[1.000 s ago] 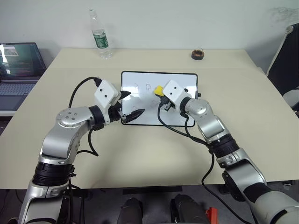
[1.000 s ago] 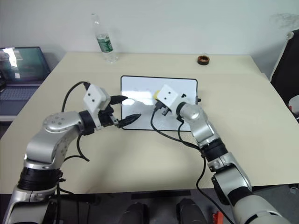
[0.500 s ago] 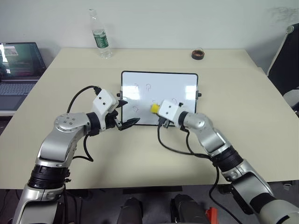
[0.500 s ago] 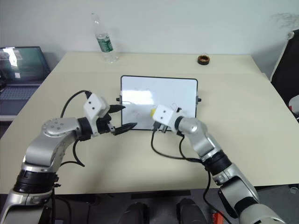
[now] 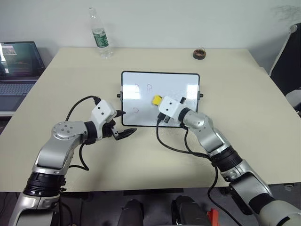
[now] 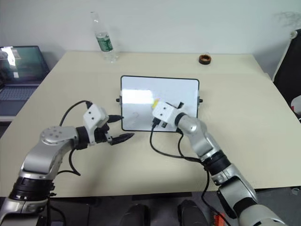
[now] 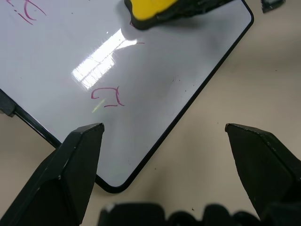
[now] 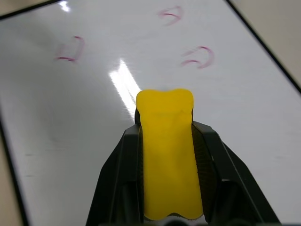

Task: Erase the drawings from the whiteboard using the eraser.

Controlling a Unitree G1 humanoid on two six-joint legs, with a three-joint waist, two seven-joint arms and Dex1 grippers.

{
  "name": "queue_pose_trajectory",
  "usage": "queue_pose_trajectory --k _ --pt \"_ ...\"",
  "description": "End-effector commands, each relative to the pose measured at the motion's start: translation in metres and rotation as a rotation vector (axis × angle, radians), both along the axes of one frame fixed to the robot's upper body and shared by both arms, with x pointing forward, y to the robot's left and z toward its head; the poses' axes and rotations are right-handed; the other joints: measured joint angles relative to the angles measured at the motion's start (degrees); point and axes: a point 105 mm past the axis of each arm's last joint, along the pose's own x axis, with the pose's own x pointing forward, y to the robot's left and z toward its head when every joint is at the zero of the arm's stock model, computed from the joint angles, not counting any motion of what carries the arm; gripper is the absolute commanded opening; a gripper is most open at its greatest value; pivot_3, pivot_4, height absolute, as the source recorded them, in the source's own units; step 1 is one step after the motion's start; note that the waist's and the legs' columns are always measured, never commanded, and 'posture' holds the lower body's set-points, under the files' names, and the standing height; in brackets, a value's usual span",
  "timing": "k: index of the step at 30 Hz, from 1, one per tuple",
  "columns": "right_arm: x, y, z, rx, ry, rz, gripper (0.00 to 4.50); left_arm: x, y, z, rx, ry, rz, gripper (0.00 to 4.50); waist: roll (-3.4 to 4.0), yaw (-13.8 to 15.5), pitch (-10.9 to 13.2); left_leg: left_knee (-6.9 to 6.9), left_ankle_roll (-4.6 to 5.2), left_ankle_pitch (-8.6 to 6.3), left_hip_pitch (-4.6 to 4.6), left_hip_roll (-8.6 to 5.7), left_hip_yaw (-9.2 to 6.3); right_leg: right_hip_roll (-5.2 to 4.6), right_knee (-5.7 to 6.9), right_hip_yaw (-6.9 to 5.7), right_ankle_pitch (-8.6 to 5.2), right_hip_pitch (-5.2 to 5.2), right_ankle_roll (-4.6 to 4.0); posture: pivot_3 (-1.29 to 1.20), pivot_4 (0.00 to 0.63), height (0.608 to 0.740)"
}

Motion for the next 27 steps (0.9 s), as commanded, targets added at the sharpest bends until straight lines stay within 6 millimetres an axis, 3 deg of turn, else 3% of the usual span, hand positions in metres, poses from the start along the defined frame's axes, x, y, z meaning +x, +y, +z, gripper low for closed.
queue_pose_trajectory --k 1,7,10,13,16,23,27 --pt "-0.009 0.007 -0.001 -0.018 -0.003 0.052 1.07 -0.001 0.001 0.008 0.01 -0.043 -0.009 4.5 0.0 0.02 0.0 0.0 0.0 0.0 0.0 0.0 -0.01 0.0 0.0 -0.01 0.0 0.01 0.0 0.0 0.15 0.74" --pt "0.023 -0.016 0.036 0.08 -0.152 -0.162 1.07 -0.002 0.001 0.007 0.007 -0.041 -0.009 4.5 0.01 0.03 0.01 0.02 0.0 0.01 0.01 -0.01 -0.03 -0.01 0.07 -0.02 0.0 0.0 0.0 0.0 0.15 0.74" --pt "0.022 -0.018 0.02 0.012 -0.1 -0.143 1.07 -0.002 0.0 0.007 0.004 -0.042 -0.014 4.5 0.01 0.1 0.01 0.02 0.0 0.0 0.0 -0.01 -0.02 -0.01 0.04 -0.02 0.0 0.0 0.0 0.0 0.15 0.74" --pt "0.007 -0.02 -0.01 -0.089 0.001 -0.058 1.07 -0.002 0.0 0.007 0.001 -0.043 -0.017 4.5 0.0 0.11 0.0 -0.02 0.0 0.0 0.0 -0.01 -0.02 -0.02 -0.05 -0.03 0.0 0.03 0.0 0.0 0.15 0.74" --pt "-0.008 -0.02 -0.024 -0.167 0.033 0.02 1.07 -0.001 -0.001 0.005 -0.001 -0.043 -0.02 4.5 0.0 0.11 -0.01 -0.01 0.0 0.0 0.02 -0.02 -0.05 -0.03 -0.08 -0.06 0.0 0.08 0.0 0.0 0.15 0.74" --pt "0.021 -0.048 0.012 -0.044 -0.104 -0.201 1.07 0.0 -0.002 0.002 -0.009 -0.041 -0.029 4.5 0.0 0.1 0.0 0.08 0.0 0.01 0.09 -0.02 -0.09 -0.01 0.13 -0.09 0.01 0.11 0.0 0.0 0.15 0.74" --pt "0.016 -0.048 0.001 -0.077 -0.063 -0.175 1.07 0.001 -0.001 0.0 -0.01 -0.04 -0.031 4.5 -0.01 0.43 -0.01 0.14 0.0 0.01 0.06 -0.04 -0.1 -0.01 0.14 -0.11 0.0 0.12 0.0 0.0 0.15 0.74"
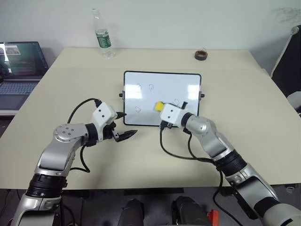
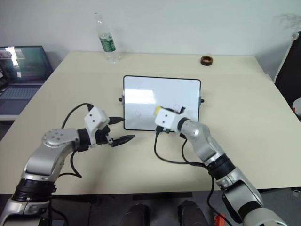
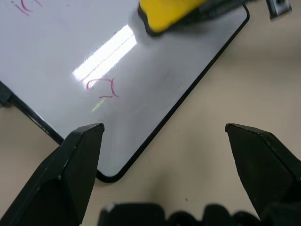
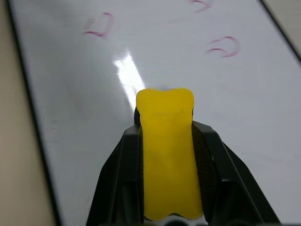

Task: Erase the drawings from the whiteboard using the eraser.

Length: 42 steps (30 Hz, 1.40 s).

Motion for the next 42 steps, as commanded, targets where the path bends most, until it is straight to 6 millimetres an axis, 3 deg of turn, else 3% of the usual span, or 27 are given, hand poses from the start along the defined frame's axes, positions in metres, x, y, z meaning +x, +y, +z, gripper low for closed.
queue_pose_trajectory --k 1,7,12,15,21,26,31,42 --pt "0.003 -0.015 -0.011 -0.033 0.038 -0.055 1.07 0.001 -0.002 0.009 0.001 -0.045 -0.019 4.5 0.0 0.07 0.0 0.0 0.0 0.0 0.0 0.0 0.0 0.0 0.0 0.0 0.0 0.0 0.0 0.0 0.15 0.74" --pt "-0.02 0.005 -0.027 -0.106 0.104 0.092 1.07 0.001 -0.002 0.008 -0.007 -0.044 -0.017 4.5 0.0 -0.08 0.0 -0.01 0.0 0.0 0.01 0.01 0.01 0.0 0.0 0.02 0.0 0.0 0.0 0.0 0.15 0.74" --pt "-0.018 0.006 -0.003 0.015 0.047 0.042 1.07 0.007 0.01 0.015 -0.081 -0.071 0.076 4.5 0.01 -0.19 0.01 -0.02 0.0 0.0 0.0 0.02 0.01 0.0 0.0 0.02 0.0 -0.02 0.0 0.0 0.15 0.74" --pt "-0.021 -0.002 0.012 0.144 0.07 0.021 1.07 0.005 0.018 0.015 -0.102 -0.08 0.109 4.5 0.01 -0.18 0.01 -0.03 0.0 0.0 -0.05 0.03 0.01 0.0 0.0 0.02 0.0 -0.07 0.0 0.0 0.15 0.74" --pt "-0.063 -0.034 0.038 0.45 0.21 0.084 1.07 -0.007 0.03 0.017 -0.175 -0.095 0.162 4.5 0.01 0.05 0.02 -0.25 -0.01 -0.02 -0.19 0.2 -0.15 -0.11 -0.42 -0.05 0.0 -0.07 0.01 0.0 0.15 0.74" --pt "-0.084 -0.068 0.039 0.551 0.251 0.048 1.07 -0.008 0.05 0.011 -0.195 -0.103 0.266 4.5 0.02 0.24 0.02 -0.34 0.0 -0.02 -0.16 0.13 -0.17 -0.16 -0.57 -0.14 0.0 0.03 0.01 0.0 0.15 0.74" --pt "-0.093 -0.097 0.021 0.559 0.236 -0.056 1.07 -0.005 0.032 0.03 -0.215 -0.159 0.226 4.5 0.02 0.34 0.02 -0.4 0.0 -0.02 -0.11 0.04 -0.12 -0.12 -0.6 -0.13 0.0 0.07 0.01 0.0 0.15 0.74" --pt "-0.097 -0.095 0.012 0.596 0.22 -0.066 1.07 -0.003 0.02 0.043 -0.226 -0.167 0.207 4.5 0.02 -0.14 0.02 -0.53 -0.01 -0.01 -0.03 0.03 0.03 -0.04 -0.62 0.0 0.0 0.05 0.02 0.0 0.15 0.74"
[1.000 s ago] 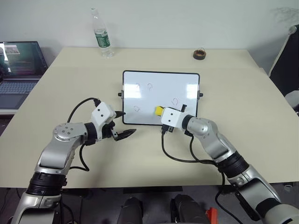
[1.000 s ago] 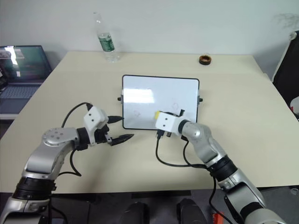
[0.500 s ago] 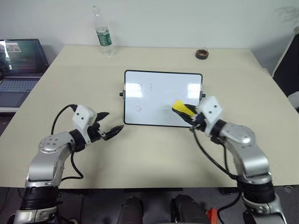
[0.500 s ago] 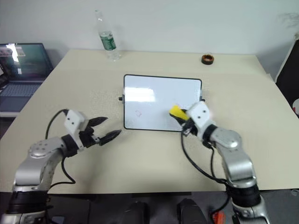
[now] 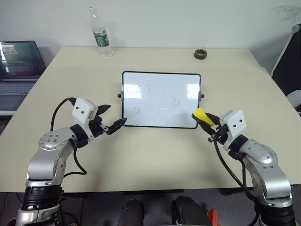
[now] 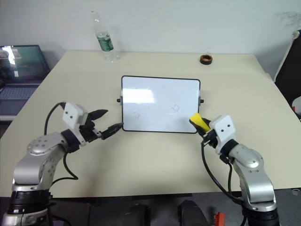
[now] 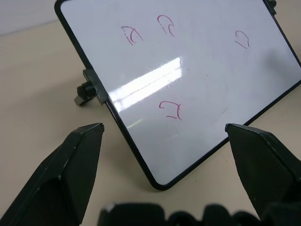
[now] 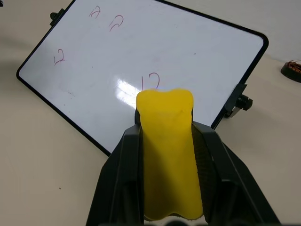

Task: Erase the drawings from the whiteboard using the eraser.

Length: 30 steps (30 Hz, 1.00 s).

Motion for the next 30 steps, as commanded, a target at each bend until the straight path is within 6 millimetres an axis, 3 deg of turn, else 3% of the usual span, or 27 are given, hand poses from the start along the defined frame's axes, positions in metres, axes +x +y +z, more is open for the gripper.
queue_pose_trajectory --k 1,10,19,26,30 --pt "-0.002 0.005 0.01 0.018 -0.053 0.024 1.07 0.0 -0.008 0.02 0.001 -0.065 -0.024 4.5 0.0 0.06 0.0 0.0 0.0 0.0 0.0 -0.01 0.0 0.0 0.0 0.0 0.0 0.0 0.0 0.0 0.15 0.74" --pt "-0.002 0.007 0.009 0.009 -0.042 0.056 1.07 -0.006 -0.009 0.019 0.01 -0.053 -0.019 4.5 0.0 0.12 0.0 0.0 0.0 0.0 0.01 -0.01 0.01 -0.01 0.0 0.0 0.0 0.0 0.0 0.0 0.15 0.74" --pt "-0.019 0.006 -0.011 -0.037 0.107 0.146 1.07 -0.013 -0.014 0.01 0.044 -0.012 -0.051 4.5 0.0 0.4 0.0 0.0 0.0 0.0 0.0 -0.01 0.0 -0.01 -0.01 0.0 0.0 0.0 0.0 0.0 0.15 0.74" --pt "-0.023 0.007 -0.013 -0.042 0.119 0.145 1.07 -0.012 -0.018 0.007 0.058 0.006 -0.079 4.5 0.0 0.38 0.0 0.01 0.0 0.0 0.01 -0.01 0.01 0.0 0.0 0.01 0.0 0.01 0.0 0.0 0.15 0.74" --pt "-0.016 0.009 -0.004 -0.03 0.063 0.117 1.07 -0.009 -0.023 0.009 0.059 0.002 -0.107 4.5 -0.01 0.37 -0.01 0.01 0.0 0.0 0.02 -0.02 0.03 0.0 0.0 0.02 0.0 0.01 0.0 0.0 0.15 0.74"
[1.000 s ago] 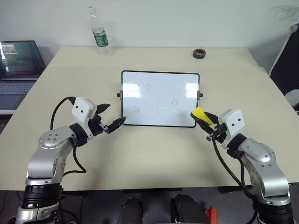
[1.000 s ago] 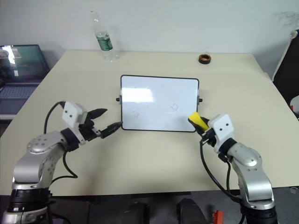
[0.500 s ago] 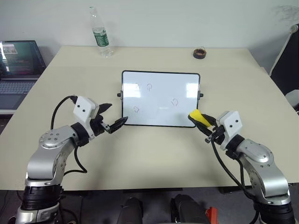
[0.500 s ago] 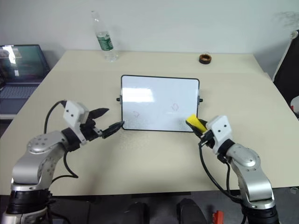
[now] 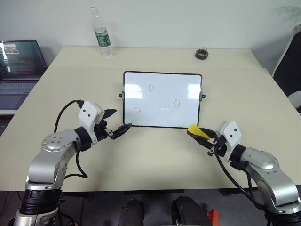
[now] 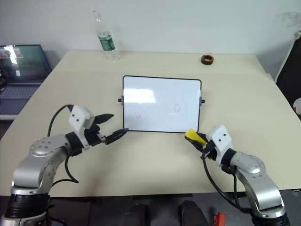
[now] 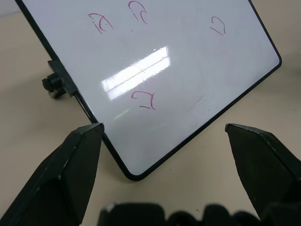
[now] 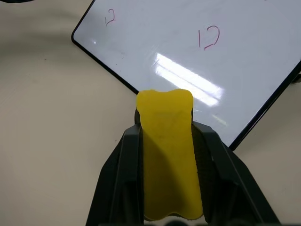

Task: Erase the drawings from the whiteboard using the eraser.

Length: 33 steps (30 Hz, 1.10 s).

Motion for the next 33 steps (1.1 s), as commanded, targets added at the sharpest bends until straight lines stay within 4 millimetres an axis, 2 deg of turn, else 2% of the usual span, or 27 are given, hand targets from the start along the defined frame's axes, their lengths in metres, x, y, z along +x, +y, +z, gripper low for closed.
queue_pose_trajectory --k 1,6,10,14,18,20,23,25,27,30,33 --pt "0.008 0.005 0.025 0.013 -0.136 -0.023 1.07 0.002 -0.007 0.014 0.011 -0.048 -0.051 4.5 0.0 -0.01 0.0 0.0 0.0 0.0 0.0 0.0 0.0 0.0 0.01 0.0 0.0 0.0 0.0 0.0 0.15 0.74" --pt "0.035 0.014 0.029 -0.045 -0.268 -0.088 1.07 0.0 -0.02 0.006 0.045 -0.033 -0.135 4.5 -0.02 -0.21 -0.02 0.0 0.0 0.0 0.03 0.0 0.04 0.04 0.01 0.02 0.0 0.0 0.0 0.0 0.15 0.74" --pt "0.06 0.031 0.029 -0.104 -0.362 -0.099 1.07 -0.002 -0.029 0.002 0.063 -0.027 -0.203 4.5 -0.01 -0.31 -0.01 0.0 -0.01 0.01 0.02 0.0 0.1 0.04 0.02 0.06 0.01 -0.03 -0.01 0.0 0.15 0.74" --pt "0.086 0.045 0.037 -0.114 -0.425 -0.138 1.07 -0.001 -0.03 0.002 0.081 -0.037 -0.231 4.5 -0.01 -0.36 -0.01 0.0 -0.01 0.01 0.0 0.01 0.09 0.04 0.04 0.06 0.01 -0.06 -0.01 0.0 0.15 0.74" --pt "0.108 0.051 0.039 -0.133 -0.416 -0.197 1.06 0.0 -0.025 -0.003 0.11 -0.04 -0.231 4.5 -0.01 -0.39 -0.01 0.0 -0.01 0.01 0.0 0.01 0.09 0.03 0.05 0.06 0.01 -0.06 -0.02 0.0 0.15 0.74" --pt "0.11 0.056 0.03 -0.155 -0.378 -0.167 1.05 0.0 -0.023 -0.006 0.111 -0.038 -0.229 4.5 -0.01 -0.39 -0.01 0.0 0.0 0.0 -0.01 0.02 0.08 0.02 0.04 0.04 0.01 -0.06 -0.02 0.0 0.15 0.74" --pt "0.102 0.064 0.002 -0.236 -0.277 -0.07 1.05 0.0 -0.022 -0.008 0.107 -0.04 -0.227 4.5 -0.03 -0.35 -0.03 -0.01 0.0 0.0 -0.04 0.04 0.08 -0.02 0.02 0.04 0.01 -0.08 -0.02 0.0 0.15 0.74" --pt "0.097 0.064 -0.01 -0.264 -0.233 -0.04 1.05 0.0 -0.022 -0.008 0.103 -0.042 -0.223 4.5 -0.05 -0.34 -0.05 0.01 0.0 0.0 -0.01 0.04 0.07 -0.03 0.05 0.04 0.01 -0.06 -0.02 0.0 0.15 0.74" --pt "0.098 0.06 -0.012 -0.273 -0.228 -0.061 1.05 0.0 -0.022 -0.008 0.102 -0.044 -0.22 4.5 -0.05 -0.37 -0.05 0.07 0.01 0.01 0.08 0.04 0.04 -0.02 0.12 0.03 0.01 0.03 -0.02 0.0 0.15 0.74" --pt "0.113 0.041 0.004 -0.25 -0.279 -0.214 1.05 0.0 -0.022 -0.008 0.103 -0.043 -0.218 4.5 -0.05 -0.38 -0.05 0.17 0.02 0.01 0.15 0.01 0.03 0.0 0.29 0.02 0.01 0.07 -0.02 0.0 0.15 0.74" --pt "0.119 0.034 0.01 -0.242 -0.292 -0.265 1.04 0.0 -0.022 -0.008 0.102 -0.042 -0.216 4.5 -0.05 -0.31 -0.05 0.4 0.02 0.01 0.13 0.01 -0.02 0.01 0.49 -0.01 0.01 0.07 -0.02 0.0 0.15 0.74"
